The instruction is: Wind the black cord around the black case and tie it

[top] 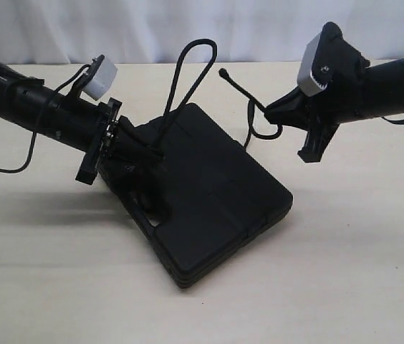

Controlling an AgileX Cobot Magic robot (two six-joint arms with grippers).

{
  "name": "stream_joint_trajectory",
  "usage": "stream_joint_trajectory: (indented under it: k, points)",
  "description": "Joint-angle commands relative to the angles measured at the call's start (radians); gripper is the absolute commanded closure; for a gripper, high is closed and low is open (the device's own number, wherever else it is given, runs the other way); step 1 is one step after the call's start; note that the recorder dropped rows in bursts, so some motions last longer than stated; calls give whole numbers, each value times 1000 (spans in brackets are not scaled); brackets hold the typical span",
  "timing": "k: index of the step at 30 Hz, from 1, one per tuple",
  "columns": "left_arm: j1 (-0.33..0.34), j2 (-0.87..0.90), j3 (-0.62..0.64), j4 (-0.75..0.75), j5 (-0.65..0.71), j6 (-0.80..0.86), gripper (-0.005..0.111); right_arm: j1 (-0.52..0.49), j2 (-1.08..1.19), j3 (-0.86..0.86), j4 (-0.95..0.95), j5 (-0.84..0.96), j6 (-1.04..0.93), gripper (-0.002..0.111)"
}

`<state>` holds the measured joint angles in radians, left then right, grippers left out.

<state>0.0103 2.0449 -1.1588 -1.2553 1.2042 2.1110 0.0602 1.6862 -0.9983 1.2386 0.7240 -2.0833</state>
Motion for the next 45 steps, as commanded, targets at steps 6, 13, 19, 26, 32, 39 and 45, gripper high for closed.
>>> stream_joint_trajectory:
  k: [6,13,19,26,32,39,45]
  points:
    - [-23,0,-12,-2,17,32,107,-3,150,-180,-77,65,-36,104]
    - [-23,0,-12,-6,17,32,107,0,163,-258,-111,204,-36,104]
    - [-23,0,-12,-6,17,32,107,0,166,-258,-128,190,-36,104]
    - [-23,0,-12,-6,17,32,107,13,166,-258,-85,185,-36,104]
    - [-23,0,-12,-5,17,30,107,94,166,-279,-98,129,-36,104]
    - [-23,2,-12,-5,17,30,107,144,166,-305,44,75,-36,104]
    - [-23,2,-12,-77,4,-23,104,144,166,-305,59,77,-36,104]
